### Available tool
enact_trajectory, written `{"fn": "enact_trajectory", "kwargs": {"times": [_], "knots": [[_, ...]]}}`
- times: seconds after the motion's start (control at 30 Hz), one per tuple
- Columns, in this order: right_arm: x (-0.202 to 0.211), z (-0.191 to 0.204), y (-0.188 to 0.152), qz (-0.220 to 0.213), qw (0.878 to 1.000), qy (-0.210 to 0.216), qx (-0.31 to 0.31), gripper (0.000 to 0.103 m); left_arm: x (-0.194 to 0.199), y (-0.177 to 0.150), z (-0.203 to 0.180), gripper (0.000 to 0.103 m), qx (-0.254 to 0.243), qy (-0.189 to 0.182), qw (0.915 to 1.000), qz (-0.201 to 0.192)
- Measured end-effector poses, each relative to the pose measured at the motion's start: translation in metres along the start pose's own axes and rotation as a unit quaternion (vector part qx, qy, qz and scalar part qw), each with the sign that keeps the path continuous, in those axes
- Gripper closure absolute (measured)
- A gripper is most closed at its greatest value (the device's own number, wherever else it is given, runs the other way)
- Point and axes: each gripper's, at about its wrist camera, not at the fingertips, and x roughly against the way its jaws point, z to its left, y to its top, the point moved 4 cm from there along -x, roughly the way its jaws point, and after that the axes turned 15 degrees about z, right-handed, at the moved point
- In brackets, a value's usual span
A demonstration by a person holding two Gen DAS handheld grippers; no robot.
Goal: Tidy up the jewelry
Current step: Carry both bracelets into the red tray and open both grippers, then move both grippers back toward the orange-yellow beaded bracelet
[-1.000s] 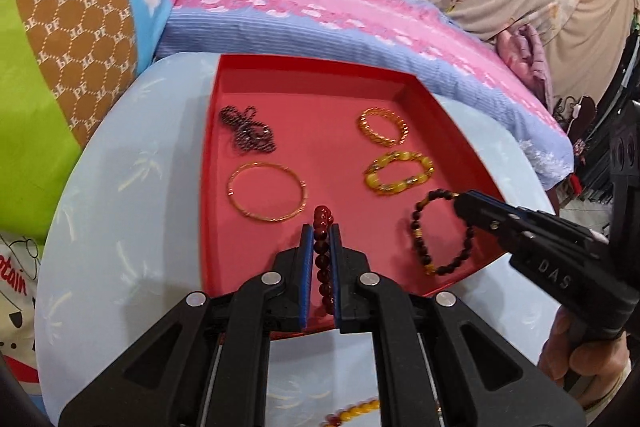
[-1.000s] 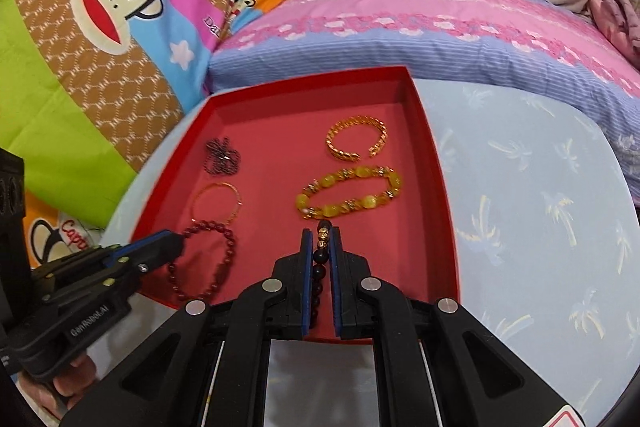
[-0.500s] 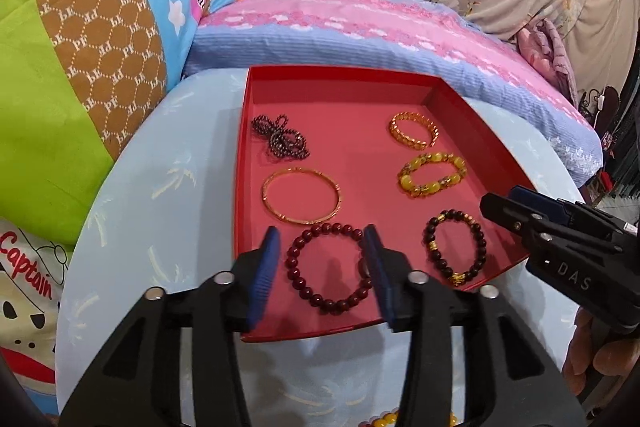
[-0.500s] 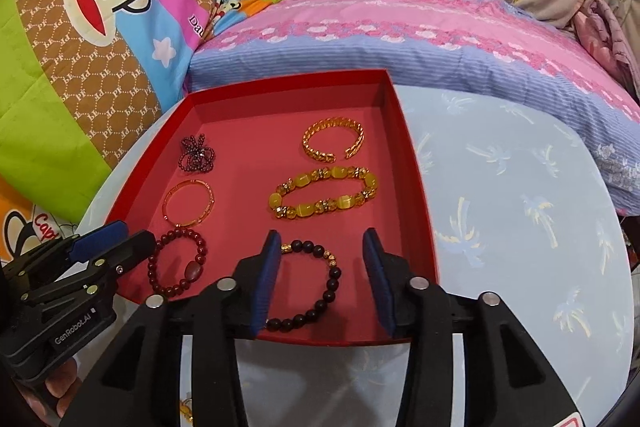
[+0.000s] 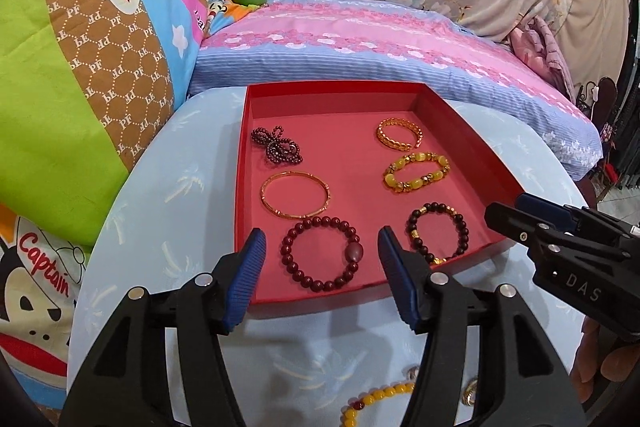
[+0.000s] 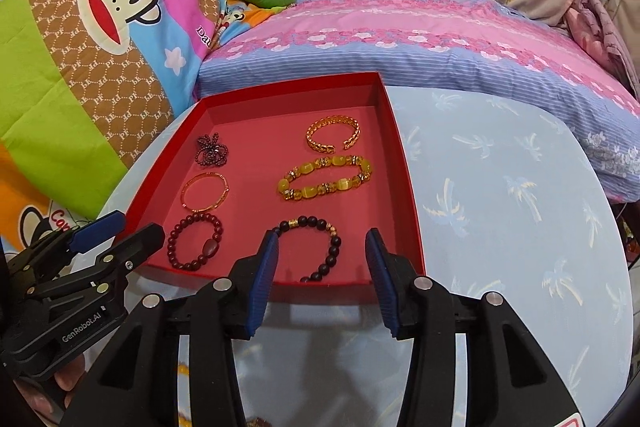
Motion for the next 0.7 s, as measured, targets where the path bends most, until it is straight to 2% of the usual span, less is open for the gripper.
{"fn": "enact_trajectory", "kwargs": {"times": [0.43, 0.7], "knots": [[0.022, -0.006, -0.041, -0.003, 1.000, -0.007, -0.007, 0.059, 0.025, -0.040, 0.004, 0.048, 0.020, -0.006, 0.9998, -0.004], [0.021, 0.000, -0.077, 0.019, 1.000, 0.001, -0.003, 0.059, 0.015, -0.078, 0.001, 0.048, 0.027, -0.017, 0.9990, 0.031]]}}
